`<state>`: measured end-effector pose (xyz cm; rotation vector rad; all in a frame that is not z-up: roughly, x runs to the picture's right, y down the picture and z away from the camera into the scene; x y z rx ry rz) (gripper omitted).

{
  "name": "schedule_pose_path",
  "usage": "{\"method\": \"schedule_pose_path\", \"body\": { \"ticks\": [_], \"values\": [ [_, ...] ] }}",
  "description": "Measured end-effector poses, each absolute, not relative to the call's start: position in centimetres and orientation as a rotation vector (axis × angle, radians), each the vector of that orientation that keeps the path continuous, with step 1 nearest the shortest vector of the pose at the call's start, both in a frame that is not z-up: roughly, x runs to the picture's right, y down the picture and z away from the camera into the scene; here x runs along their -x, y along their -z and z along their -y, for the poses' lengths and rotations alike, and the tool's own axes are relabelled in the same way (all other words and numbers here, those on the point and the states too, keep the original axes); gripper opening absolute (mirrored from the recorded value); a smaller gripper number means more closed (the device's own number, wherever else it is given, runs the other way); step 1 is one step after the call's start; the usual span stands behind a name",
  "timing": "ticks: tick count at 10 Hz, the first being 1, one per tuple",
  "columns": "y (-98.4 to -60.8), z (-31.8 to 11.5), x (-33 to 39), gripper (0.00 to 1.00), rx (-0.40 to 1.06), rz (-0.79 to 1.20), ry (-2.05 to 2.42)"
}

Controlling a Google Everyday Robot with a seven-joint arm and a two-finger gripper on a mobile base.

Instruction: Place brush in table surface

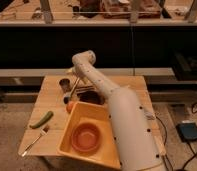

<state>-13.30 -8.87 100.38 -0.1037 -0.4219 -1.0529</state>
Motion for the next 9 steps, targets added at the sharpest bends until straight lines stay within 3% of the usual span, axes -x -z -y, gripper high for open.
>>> {"method": "schedule_pose_path", "body": {
  "ticks": [9],
  "values": [
    [-103.3,7.3,14.4,0.8,0.134,0.399,1.106]
  ]
}}
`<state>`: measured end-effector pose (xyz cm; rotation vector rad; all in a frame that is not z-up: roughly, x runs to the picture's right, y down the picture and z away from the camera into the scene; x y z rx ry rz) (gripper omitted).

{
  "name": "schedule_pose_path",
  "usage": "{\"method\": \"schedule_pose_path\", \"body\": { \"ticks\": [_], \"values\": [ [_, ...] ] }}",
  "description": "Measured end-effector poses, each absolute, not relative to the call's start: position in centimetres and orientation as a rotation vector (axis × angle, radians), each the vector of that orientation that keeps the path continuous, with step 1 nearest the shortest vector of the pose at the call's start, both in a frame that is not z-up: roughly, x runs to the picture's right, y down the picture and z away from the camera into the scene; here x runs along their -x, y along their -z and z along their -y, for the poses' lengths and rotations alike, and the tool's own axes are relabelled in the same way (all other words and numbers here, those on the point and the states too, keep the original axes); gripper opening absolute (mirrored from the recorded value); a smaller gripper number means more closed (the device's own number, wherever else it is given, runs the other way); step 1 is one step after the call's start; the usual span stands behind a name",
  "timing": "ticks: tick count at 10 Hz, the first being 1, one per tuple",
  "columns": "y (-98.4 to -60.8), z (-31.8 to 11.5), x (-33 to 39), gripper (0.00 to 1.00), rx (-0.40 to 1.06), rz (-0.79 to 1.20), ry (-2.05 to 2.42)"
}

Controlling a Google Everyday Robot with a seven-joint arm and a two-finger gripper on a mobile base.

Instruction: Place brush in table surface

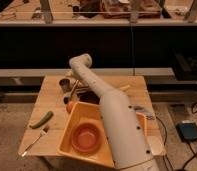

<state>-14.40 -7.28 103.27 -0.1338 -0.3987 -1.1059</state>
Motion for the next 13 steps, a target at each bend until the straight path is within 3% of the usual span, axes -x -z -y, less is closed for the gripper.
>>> {"method": "schedule_pose_path", "body": {
  "ticks": [4,8,13],
  "values": [
    [-104.2,6.2,14.5,0.8,0.156,0.402,1.115],
    [-104.7,5.3,14.4,0.58,0.176,0.41,1.118],
    [-104.9,4.8,14.5,0.58,0.194,0.416,1.12]
  ]
}}
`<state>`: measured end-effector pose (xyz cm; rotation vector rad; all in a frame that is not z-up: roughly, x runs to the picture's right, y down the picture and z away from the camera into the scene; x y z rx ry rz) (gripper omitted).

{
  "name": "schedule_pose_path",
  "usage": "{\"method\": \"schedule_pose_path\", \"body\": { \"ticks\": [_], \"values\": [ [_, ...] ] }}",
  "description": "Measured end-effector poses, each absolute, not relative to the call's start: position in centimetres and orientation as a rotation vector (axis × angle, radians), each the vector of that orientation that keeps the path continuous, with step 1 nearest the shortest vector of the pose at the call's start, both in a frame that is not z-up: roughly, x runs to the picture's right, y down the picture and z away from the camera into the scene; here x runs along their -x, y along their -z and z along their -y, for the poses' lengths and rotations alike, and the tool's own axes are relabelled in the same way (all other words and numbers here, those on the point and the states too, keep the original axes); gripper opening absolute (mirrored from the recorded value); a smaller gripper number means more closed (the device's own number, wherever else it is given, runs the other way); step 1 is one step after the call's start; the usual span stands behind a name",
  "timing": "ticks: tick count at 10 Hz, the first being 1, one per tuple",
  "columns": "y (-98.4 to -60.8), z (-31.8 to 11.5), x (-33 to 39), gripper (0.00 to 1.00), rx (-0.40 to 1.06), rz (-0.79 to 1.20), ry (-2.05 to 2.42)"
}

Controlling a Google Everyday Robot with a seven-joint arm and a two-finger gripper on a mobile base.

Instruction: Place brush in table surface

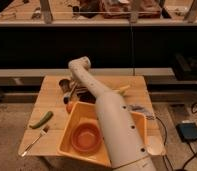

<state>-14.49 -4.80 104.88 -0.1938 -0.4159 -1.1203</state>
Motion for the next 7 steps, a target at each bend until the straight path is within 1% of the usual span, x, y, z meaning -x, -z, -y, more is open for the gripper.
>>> {"method": "schedule_pose_path", "body": {
  "ticks": [4,5,6,7],
  "values": [
    [-104.79,4.71,14.82,0.56,0.197,0.426,1.126],
    [-104.66,4.7,14.85,0.49,0.2,0.429,1.128],
    [-104.66,4.58,14.9,0.38,0.202,0.432,1.129],
    [-104.61,4.53,15.11,0.34,0.201,0.434,1.132]
  ]
}}
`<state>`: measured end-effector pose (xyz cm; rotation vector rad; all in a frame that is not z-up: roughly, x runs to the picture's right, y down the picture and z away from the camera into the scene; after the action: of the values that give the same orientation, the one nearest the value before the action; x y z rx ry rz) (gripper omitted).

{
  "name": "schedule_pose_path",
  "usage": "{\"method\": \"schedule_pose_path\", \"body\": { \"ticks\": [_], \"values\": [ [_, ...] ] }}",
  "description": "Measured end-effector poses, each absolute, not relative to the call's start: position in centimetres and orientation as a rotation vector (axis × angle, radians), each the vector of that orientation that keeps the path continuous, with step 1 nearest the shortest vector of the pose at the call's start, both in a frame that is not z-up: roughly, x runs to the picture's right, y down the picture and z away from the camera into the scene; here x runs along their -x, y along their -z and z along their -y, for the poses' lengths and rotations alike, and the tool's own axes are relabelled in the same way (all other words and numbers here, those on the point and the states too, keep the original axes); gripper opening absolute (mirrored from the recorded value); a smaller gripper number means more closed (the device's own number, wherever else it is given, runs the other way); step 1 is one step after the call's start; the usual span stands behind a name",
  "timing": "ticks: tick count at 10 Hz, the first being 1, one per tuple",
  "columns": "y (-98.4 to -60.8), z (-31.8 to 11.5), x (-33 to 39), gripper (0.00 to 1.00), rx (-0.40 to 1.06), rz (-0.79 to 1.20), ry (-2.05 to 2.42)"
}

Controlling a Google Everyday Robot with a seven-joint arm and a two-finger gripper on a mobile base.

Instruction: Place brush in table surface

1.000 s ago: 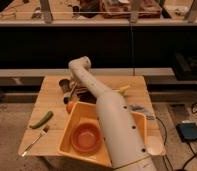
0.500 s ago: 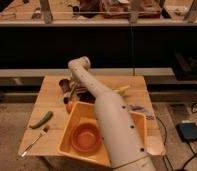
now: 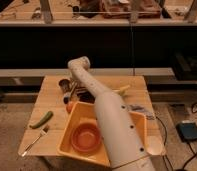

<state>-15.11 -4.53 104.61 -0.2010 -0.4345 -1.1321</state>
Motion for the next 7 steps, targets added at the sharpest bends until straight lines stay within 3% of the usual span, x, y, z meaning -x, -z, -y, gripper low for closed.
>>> {"method": "schedule_pose_path", "body": {
  "ticks": [6,7],
  "values": [
    [-104.35,4.31,14.99,0.32,0.215,0.454,1.138],
    [-104.25,4.21,15.02,0.25,0.222,0.457,1.137]
  ]
}}
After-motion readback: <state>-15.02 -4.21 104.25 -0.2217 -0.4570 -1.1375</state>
